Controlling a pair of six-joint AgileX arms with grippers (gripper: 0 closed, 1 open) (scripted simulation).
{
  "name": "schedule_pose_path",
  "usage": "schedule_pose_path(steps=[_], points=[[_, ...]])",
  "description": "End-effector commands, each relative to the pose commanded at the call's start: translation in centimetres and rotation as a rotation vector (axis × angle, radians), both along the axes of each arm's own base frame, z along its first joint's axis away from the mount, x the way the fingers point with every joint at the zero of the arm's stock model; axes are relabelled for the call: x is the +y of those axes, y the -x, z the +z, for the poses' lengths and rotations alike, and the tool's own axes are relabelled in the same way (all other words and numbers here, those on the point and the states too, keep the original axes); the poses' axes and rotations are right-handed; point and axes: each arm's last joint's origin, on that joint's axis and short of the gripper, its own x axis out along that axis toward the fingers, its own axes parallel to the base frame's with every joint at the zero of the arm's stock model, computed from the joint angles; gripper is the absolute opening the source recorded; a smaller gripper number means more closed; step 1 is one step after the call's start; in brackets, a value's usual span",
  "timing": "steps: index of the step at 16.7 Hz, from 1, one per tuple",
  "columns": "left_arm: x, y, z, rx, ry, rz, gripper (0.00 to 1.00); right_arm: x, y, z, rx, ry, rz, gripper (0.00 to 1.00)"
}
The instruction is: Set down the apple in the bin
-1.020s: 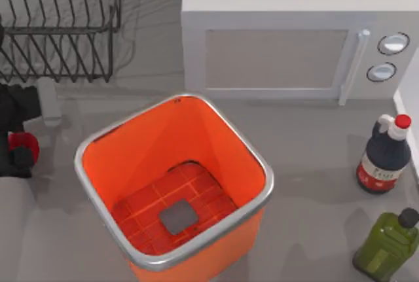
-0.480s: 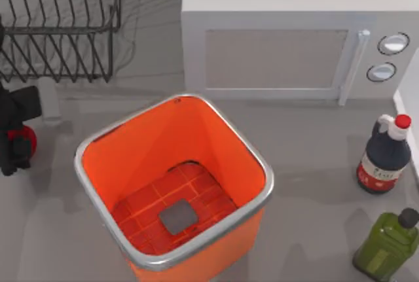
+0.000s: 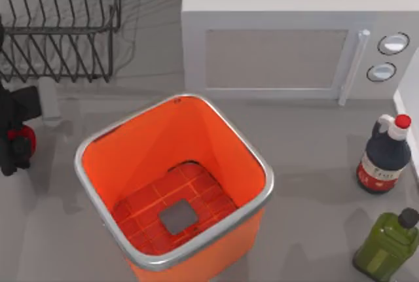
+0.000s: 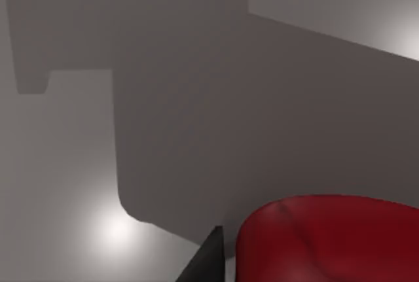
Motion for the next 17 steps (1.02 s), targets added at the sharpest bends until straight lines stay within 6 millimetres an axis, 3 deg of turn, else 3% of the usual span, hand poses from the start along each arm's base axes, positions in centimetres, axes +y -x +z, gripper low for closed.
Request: schedule_pose_path(steps=[4, 8, 13, 15, 17], points=[[0.3, -0.6, 1.5, -0.026, -0.007, -0.001, 0.00, 0.0, 0.0, 0.0, 0.000, 0.000, 0.000, 1.00], [0.3, -1.4, 6.5, -0.021, -0.007, -0.004, 0.00, 0.0, 0.0, 0.0, 0.000, 0.000, 0.000, 1.00], [0.2, -0.6, 13.7, -0.003, -0.005, -0.005, 0.00, 0.0, 0.0, 0.0, 0.000, 0.000, 0.000, 1.00], [0.2, -0.2, 15.3, -0.019, -0.007, -0.001, 0.00, 0.0, 0.0, 0.0, 0.000, 0.000, 0.000, 1.00], [0.2, -0.2, 15.5, -0.022, -0.007, -0.001, 0.00, 0.0, 0.0, 0.0, 0.000, 0.000, 0.000, 1.00]])
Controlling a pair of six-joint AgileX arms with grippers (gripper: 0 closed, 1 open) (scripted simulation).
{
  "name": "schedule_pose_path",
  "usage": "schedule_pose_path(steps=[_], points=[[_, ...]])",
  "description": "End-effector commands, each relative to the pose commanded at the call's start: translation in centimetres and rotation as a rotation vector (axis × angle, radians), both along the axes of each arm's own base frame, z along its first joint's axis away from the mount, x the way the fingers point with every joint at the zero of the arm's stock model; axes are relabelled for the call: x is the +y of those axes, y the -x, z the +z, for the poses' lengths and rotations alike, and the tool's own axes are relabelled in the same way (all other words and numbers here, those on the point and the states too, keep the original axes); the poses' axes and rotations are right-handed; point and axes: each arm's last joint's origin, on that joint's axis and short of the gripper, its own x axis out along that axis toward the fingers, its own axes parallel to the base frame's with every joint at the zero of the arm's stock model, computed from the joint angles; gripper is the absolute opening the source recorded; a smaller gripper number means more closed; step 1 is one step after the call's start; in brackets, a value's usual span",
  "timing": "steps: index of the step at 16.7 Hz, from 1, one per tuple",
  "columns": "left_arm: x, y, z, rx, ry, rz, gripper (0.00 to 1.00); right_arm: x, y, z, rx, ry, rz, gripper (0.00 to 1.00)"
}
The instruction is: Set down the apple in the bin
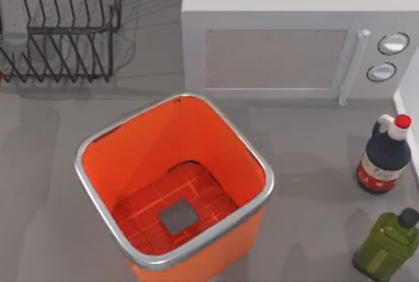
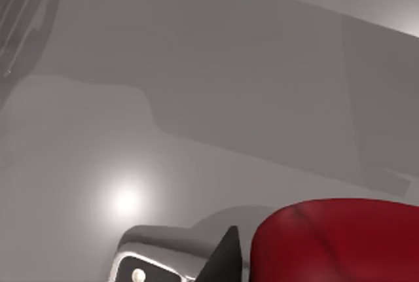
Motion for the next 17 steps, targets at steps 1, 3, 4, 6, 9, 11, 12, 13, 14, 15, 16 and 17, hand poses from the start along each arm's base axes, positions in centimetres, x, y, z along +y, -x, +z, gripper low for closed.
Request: schedule_pose_path(steps=[1, 3, 4, 6, 9, 11, 12, 13, 14, 15, 16, 17], points=[[0.0, 0.0, 0.0, 0.000, 0.000, 0.000, 0.00, 0.0, 0.0, 0.0, 0.000, 0.000, 0.000, 1.00], [0.0, -0.1, -0.2, 0.003, 0.000, 0.000, 0.00, 0.0, 0.0, 0.0, 0.000, 0.000, 0.000, 1.00], [-0.4, 0.0, -0.1, 0.003, -0.003, -0.004, 0.00, 0.0, 0.0, 0.0, 0.000, 0.000, 0.000, 1.00], [-2.4, 0.1, 0.0, 0.002, -0.013, -0.025, 0.00, 0.0, 0.0, 0.0, 0.000, 0.000, 0.000, 1.00], [-7.8, 1.1, 0.2, 0.006, -0.040, -0.090, 0.00, 0.0, 0.0, 0.0, 0.000, 0.000, 0.000, 1.00], [-12.5, 2.7, 0.2, 0.010, -0.064, -0.158, 0.00, 0.0, 0.0, 0.0, 0.000, 0.000, 0.000, 1.00], [-15.0, 3.9, 0.2, 0.011, -0.076, -0.197, 0.00, 0.0, 0.0, 0.0, 0.000, 0.000, 0.000, 1.00], [-17.4, 5.2, 0.2, 0.010, -0.089, -0.236, 0.00, 0.0, 0.0, 0.0, 0.000, 0.000, 0.000, 1.00], [-19.6, 6.7, 0.2, 0.006, -0.101, -0.274, 0.00, 0.0, 0.0, 0.0, 0.000, 0.000, 0.000, 1.00], [-21.5, 8.2, 0.2, 0.000, -0.111, -0.307, 0.00, 0.0, 0.0, 0.0, 0.000, 0.000, 0.000, 1.00], [-23.0, 9.6, 0.3, -0.008, -0.120, -0.332, 0.00, 0.0, 0.0, 0.0, 0.000, 0.000, 0.000, 1.00], [-24.1, 10.9, 0.4, -0.019, -0.127, -0.350, 0.00, 0.0, 0.0, 0.0, 0.000, 0.000, 0.000, 1.00]])
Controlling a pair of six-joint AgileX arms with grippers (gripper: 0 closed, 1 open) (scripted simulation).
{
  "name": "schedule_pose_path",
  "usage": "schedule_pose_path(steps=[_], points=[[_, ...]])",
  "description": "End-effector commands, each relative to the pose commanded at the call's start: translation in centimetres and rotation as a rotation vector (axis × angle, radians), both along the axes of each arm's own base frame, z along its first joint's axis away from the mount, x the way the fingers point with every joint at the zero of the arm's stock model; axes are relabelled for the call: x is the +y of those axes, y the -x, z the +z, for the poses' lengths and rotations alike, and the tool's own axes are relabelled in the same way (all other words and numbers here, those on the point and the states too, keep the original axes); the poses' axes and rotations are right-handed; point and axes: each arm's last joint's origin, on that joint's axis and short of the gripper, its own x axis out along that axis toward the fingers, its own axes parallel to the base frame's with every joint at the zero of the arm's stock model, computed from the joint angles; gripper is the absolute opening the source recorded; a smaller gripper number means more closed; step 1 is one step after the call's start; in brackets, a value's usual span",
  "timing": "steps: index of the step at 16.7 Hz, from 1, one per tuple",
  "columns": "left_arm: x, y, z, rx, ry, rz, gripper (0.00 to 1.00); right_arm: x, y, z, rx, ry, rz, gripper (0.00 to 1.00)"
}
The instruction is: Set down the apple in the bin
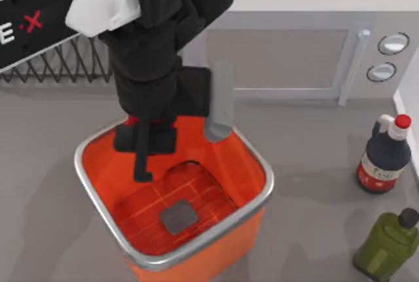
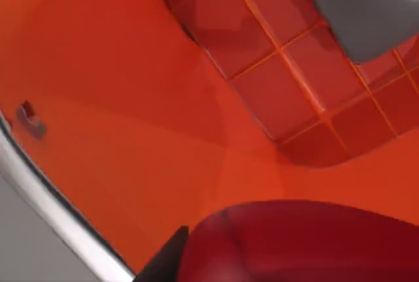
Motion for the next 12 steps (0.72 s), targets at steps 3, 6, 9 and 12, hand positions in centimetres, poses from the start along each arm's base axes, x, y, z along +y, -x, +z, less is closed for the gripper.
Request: schedule_pose_path(steps=[3, 6, 9, 12], points=[[-1.7, 2.3, 0.2, -0.025, -0.005, -0.024, 0.00, 0.0, 0.0, 0.0, 0.000, 0.000, 0.000, 1.00], [-1.9, 2.6, 0.3, -0.028, -0.005, -0.025, 0.00, 0.0, 0.0, 0.0, 0.000, 0.000, 0.000, 1.00], [-1.7, 2.2, 0.3, -0.038, -0.008, -0.025, 0.00, 0.0, 0.0, 0.0, 0.000, 0.000, 0.000, 1.00], [-1.7, 2.0, -1.6, -0.037, -0.008, -0.018, 0.00, 0.0, 0.0, 0.0, 0.000, 0.000, 0.000, 1.00]])
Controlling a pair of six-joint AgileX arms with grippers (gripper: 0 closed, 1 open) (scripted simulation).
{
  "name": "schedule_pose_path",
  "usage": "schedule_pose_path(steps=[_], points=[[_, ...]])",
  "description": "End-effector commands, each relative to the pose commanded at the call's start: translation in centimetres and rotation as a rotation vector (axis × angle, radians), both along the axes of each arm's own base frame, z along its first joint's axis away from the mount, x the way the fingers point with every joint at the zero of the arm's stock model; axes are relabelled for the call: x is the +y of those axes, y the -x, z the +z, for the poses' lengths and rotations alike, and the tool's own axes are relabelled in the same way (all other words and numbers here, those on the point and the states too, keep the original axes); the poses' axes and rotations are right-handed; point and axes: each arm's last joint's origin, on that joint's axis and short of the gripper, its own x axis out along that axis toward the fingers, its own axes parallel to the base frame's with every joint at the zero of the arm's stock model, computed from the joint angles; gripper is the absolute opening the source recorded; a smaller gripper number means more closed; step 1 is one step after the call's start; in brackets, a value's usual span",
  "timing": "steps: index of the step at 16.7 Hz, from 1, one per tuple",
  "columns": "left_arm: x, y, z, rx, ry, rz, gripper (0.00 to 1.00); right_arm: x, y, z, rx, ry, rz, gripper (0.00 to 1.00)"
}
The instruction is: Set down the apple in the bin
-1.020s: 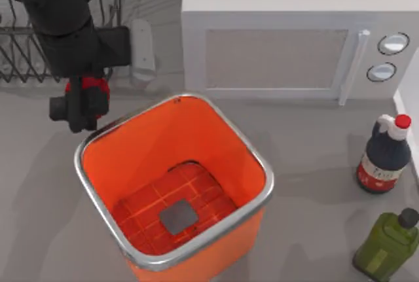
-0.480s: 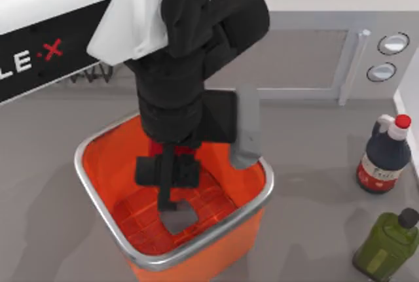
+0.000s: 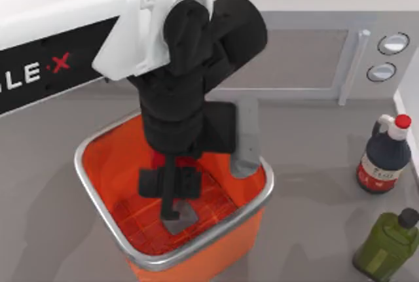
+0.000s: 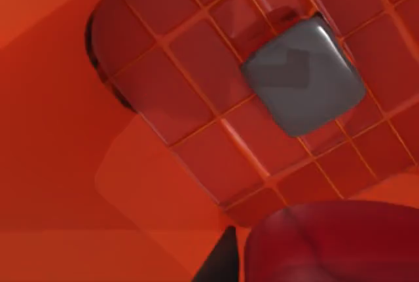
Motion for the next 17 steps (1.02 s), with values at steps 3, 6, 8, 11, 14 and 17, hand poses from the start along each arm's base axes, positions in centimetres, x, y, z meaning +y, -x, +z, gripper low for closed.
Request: schedule_pose_path(steps=[3, 6, 8, 11, 14, 17], points=[[0.0, -0.1, -3.2, 0.000, 0.007, -0.002, 0.00, 0.0, 0.0, 0.0, 0.000, 0.000, 0.000, 1.00], [0.1, 0.0, -5.1, 0.008, 0.003, -0.007, 0.00, 0.0, 0.0, 0.0, 0.000, 0.000, 0.000, 1.00], [0.1, 0.0, -5.1, 0.009, 0.002, -0.007, 0.00, 0.0, 0.0, 0.0, 0.000, 0.000, 0.000, 1.00], [0.1, 0.0, -5.1, 0.009, 0.002, -0.007, 0.08, 0.0, 0.0, 0.0, 0.000, 0.000, 0.000, 1.00], [0.1, 0.0, -5.1, 0.009, 0.002, -0.007, 0.30, 0.0, 0.0, 0.0, 0.000, 0.000, 0.000, 1.00], [0.1, 0.0, -5.1, 0.009, 0.002, -0.007, 0.53, 0.0, 0.0, 0.0, 0.000, 0.000, 0.000, 1.00]])
